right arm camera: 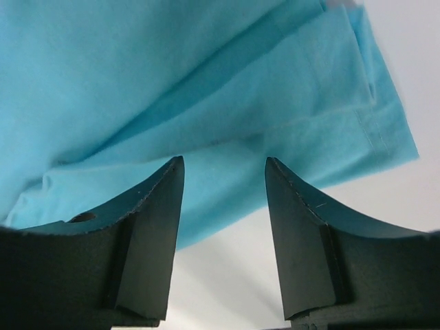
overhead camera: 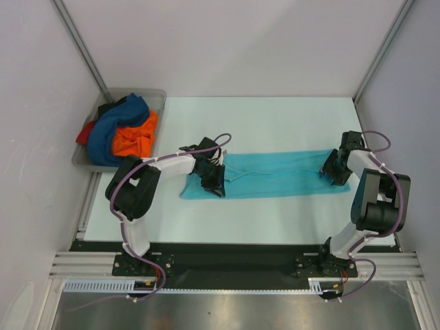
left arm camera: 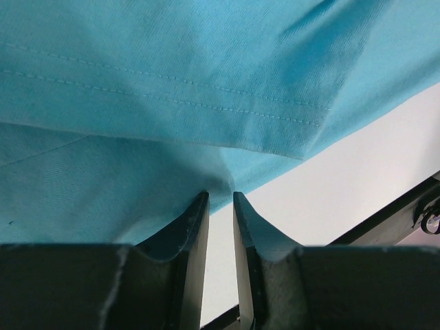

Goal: Fold and stack the t-shirts
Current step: Fold the tshirt

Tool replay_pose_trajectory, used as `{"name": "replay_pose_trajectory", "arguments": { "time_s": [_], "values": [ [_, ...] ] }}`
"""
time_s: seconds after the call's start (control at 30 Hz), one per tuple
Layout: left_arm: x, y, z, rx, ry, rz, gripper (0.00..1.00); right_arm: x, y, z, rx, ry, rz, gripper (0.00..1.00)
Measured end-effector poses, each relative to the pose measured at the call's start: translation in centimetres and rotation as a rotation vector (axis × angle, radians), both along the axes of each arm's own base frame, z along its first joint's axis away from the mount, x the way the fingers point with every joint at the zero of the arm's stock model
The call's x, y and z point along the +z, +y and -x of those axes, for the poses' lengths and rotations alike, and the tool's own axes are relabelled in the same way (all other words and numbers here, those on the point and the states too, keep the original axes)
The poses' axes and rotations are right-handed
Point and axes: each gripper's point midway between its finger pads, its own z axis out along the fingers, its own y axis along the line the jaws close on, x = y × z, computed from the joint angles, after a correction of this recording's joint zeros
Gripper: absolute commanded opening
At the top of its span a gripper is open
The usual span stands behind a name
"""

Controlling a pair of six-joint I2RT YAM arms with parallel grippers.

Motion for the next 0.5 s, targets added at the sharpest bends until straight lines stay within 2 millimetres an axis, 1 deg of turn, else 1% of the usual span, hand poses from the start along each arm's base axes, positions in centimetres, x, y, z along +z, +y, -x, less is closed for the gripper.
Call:
{"name": "replay_pose_trajectory", "arguments": {
  "time_s": [0.07,0.17,0.43,0.5],
  "values": [
    [0.0,0.0,0.0,0.001,0.0,0.0,0.26,-0.5,-0.1,-0.6,0.001,0.007,-0.002,0.56],
    [0.0,0.0,0.0,0.0,0.0,0.0,0.26,-0.7,-0.6,-2.2,0.001,0.005,0.006,0.56],
    [0.1,0.4,0.0,-0.001,0.0,-0.008,0.26,1.8,-3.6,-9.9,0.006,-0.093,0.077,0.58],
    [0.3,0.7,0.2,-0.001,-0.001,-0.017,0.27,2.2,-3.7,-10.5,0.002,-0.102,0.078,0.59]
  ]
}}
